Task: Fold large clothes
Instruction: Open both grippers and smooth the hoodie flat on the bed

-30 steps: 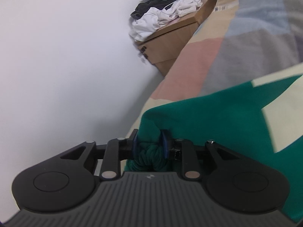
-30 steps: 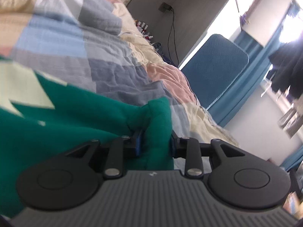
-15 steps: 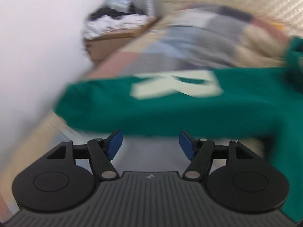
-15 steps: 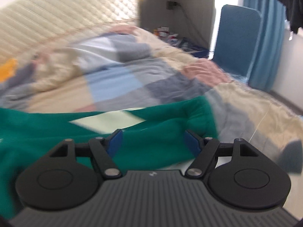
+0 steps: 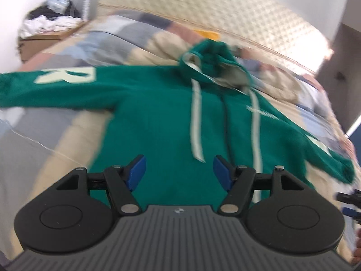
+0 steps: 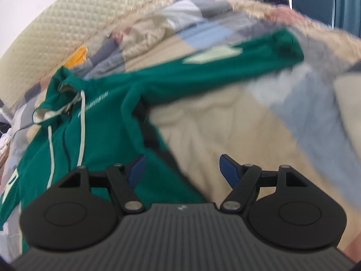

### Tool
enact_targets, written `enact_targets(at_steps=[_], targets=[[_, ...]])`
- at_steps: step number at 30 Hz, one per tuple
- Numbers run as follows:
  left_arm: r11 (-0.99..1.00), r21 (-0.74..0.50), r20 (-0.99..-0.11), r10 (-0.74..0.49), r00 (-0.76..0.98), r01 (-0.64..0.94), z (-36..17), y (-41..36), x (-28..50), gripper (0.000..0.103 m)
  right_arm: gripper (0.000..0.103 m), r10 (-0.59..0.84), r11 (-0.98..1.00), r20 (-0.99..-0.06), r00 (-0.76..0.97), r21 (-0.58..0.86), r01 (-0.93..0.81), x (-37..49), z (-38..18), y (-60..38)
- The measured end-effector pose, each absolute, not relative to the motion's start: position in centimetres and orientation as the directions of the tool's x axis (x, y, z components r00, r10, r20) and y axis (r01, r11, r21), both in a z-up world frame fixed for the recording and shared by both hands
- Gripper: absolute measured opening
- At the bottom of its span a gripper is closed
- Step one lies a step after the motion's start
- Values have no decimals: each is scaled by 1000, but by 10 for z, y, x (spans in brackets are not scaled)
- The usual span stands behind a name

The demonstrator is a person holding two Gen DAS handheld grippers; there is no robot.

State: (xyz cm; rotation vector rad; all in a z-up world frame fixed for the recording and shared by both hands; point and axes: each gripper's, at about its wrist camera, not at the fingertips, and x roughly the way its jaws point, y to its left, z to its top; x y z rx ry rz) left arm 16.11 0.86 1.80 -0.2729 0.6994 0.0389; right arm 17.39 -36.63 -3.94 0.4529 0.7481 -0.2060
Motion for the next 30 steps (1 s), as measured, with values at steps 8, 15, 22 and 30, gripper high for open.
enact_targets(at_steps=[8,15,22,30], targets=[[945,-299,-654,-103,749,-131,-55,-9,138,71,73,18,904,-831,557,251,346,187,-86,-368],[946,-306,-667,-131,734,-109,-73,-4,141,71,36,50,865,-820,571,321,386,183,-94,-359],[940,-327,-659,-153,736,-97,-68,3,133,71,8,67,850,-719,691,404,338,156,-67,-352],[948,-308,-661,-151,735,-82,-64,3,125,71,8,-51,841,-678,733,367,398,121,-47,-340]])
